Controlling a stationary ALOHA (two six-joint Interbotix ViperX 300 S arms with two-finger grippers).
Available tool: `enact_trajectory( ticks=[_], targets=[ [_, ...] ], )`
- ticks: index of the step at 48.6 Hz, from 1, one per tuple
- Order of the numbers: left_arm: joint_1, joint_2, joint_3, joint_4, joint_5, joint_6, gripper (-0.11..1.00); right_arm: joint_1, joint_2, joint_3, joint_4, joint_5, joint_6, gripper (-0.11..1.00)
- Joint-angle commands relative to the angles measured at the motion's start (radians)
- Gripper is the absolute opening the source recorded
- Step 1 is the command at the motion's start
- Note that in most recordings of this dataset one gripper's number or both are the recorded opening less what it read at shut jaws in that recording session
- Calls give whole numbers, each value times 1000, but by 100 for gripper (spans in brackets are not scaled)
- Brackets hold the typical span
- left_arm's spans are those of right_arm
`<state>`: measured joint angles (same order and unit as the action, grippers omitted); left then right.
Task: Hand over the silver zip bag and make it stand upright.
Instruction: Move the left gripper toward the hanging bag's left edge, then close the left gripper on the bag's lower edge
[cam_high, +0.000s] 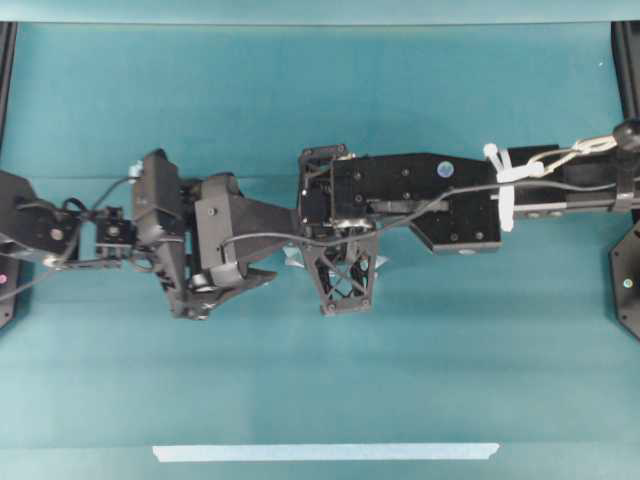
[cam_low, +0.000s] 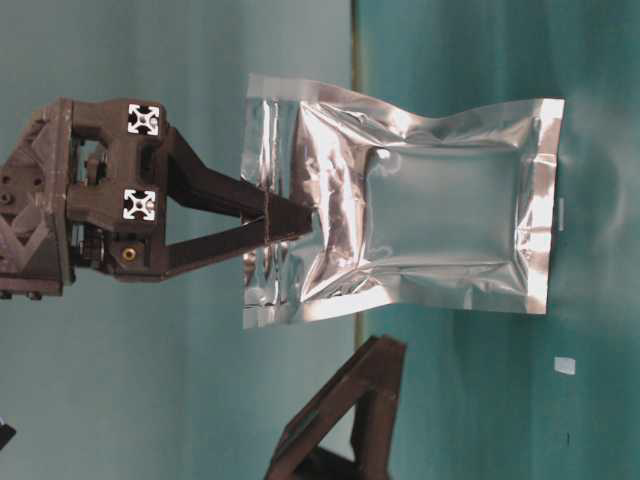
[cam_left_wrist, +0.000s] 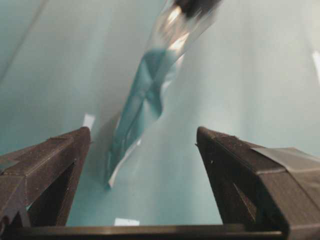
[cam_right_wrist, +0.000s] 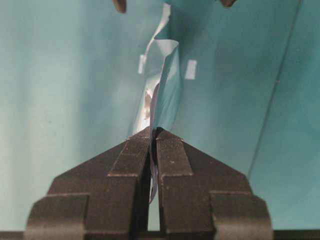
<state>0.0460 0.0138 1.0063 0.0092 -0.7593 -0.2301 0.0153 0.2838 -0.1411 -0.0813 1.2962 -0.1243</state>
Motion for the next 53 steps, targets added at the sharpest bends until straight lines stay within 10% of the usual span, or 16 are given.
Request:
enact_trajectory(
  ticks=[1,53],
  targets=[
    [-3,25,-28,0,-12,-2,94,5,-8,-11,-3,-6,-11,4],
    [-11,290,-230,2,-67,-58,93,5,-15,9,-3,-15,-5,4]
  ],
)
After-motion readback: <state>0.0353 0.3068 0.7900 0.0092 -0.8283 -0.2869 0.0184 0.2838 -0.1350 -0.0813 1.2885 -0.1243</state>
